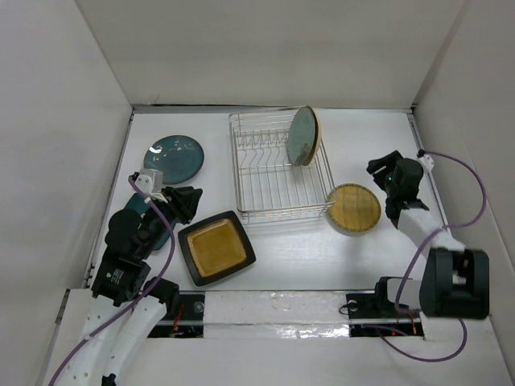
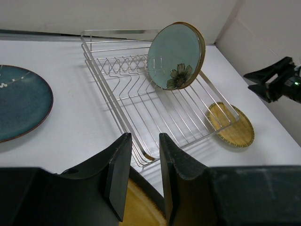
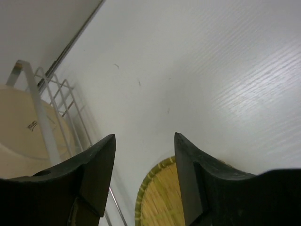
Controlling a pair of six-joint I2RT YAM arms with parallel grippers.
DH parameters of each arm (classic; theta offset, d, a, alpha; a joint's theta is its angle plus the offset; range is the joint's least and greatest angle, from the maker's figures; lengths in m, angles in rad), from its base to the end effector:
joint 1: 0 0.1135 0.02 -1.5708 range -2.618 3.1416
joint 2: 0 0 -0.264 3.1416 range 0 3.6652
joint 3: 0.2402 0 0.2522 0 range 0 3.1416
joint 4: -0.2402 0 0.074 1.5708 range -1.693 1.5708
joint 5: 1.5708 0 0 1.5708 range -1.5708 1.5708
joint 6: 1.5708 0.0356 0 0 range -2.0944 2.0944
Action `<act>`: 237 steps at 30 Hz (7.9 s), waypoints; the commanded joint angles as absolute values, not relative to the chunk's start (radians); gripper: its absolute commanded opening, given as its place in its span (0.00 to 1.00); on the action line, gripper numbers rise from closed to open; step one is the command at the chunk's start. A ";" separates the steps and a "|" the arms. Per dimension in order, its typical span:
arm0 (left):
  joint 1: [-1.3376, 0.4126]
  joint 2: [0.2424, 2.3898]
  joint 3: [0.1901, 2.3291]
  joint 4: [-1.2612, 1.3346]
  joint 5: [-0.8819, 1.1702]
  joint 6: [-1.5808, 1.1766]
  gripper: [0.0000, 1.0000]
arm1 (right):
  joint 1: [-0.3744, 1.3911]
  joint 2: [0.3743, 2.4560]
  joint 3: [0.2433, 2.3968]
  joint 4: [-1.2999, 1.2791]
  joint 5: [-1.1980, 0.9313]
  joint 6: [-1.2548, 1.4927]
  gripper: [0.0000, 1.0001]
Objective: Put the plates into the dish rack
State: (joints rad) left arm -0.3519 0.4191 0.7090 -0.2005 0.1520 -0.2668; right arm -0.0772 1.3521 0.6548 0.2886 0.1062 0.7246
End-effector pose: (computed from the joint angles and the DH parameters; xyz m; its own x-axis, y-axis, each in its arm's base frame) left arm 0.0969 -0.0413 0.3582 -0.0463 -0.2606 -0.9643 0.4873 0.8368 -0.2495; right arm 0.2883 -0.0261 0.2164 -0.1816 0.6751 -0.7150 0.3927 0.7164 0.5767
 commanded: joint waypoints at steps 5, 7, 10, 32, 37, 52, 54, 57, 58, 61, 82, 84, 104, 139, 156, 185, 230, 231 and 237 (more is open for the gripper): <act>-0.351 0.408 0.726 -0.163 0.166 -0.262 0.27 | -0.227 0.954 0.350 0.132 0.143 0.750 0.65; -0.351 0.402 0.726 -0.163 0.167 -0.261 0.27 | -0.276 0.959 0.309 0.117 0.025 0.746 0.66; -0.351 0.393 0.724 -0.166 0.164 -0.264 0.27 | -0.359 1.026 0.269 0.141 -0.165 0.744 0.67; -0.351 0.417 0.726 -0.164 0.158 -0.264 0.27 | -0.358 0.903 0.340 0.080 -0.050 0.765 0.00; -0.351 0.426 0.726 -0.163 0.166 -0.264 0.28 | -0.168 0.596 0.570 -0.051 0.352 0.704 0.00; -0.342 0.430 0.723 -0.173 0.126 -0.270 0.00 | 0.679 1.495 1.569 -0.110 0.902 0.063 0.00; -0.342 0.431 0.718 -0.172 0.127 -0.273 0.00 | 0.702 1.596 1.703 -0.147 0.949 0.020 0.00; -0.342 0.436 0.716 -0.176 0.121 -0.279 0.00 | 0.703 1.753 1.840 -0.204 1.023 -0.020 0.00; -0.342 0.437 0.715 -0.175 0.123 -0.279 0.00 | 0.703 1.806 1.867 -0.219 1.025 -0.017 0.00; -0.342 0.440 0.713 -0.175 0.121 -0.284 0.01 | 0.703 1.854 1.902 -0.236 1.037 -0.031 0.00; -0.342 0.463 0.718 -0.176 0.112 -0.281 0.11 | 0.661 2.028 1.802 -0.193 0.853 -0.006 0.00; -0.342 0.469 0.718 -0.176 0.110 -0.281 0.11 | 0.661 2.057 1.807 -0.193 0.836 -0.008 0.00; -0.312 0.509 0.715 -0.167 0.126 -0.304 0.19 | 0.515 1.988 1.741 -0.210 0.575 -0.015 0.43; -0.311 0.453 0.701 -0.167 0.075 -0.324 0.10 | 1.206 1.442 0.508 0.627 0.250 0.952 0.69; -0.311 0.440 0.701 -0.166 0.087 -0.314 0.13 | 1.190 1.904 0.543 0.982 0.241 1.104 0.27; -0.311 0.371 0.721 -0.175 0.020 -0.291 0.14 | 0.949 1.046 1.000 0.212 0.522 0.482 0.00; -0.311 0.428 0.716 -0.156 0.095 -0.293 0.15 | 0.574 1.913 1.695 0.445 0.567 -0.115 0.00; -0.311 0.428 0.716 -0.158 0.095 -0.293 0.15 | 0.574 1.920 1.671 0.459 0.577 -0.123 0.00; -0.311 0.430 0.715 -0.156 0.094 -0.296 0.15 | 0.661 1.930 1.534 0.674 0.702 -0.228 0.00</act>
State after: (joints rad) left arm -0.3164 0.4229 0.6998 -0.2066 0.0792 -0.3038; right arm 0.6228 1.9457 1.5593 0.3851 0.5961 -0.1429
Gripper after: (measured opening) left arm 0.153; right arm 0.111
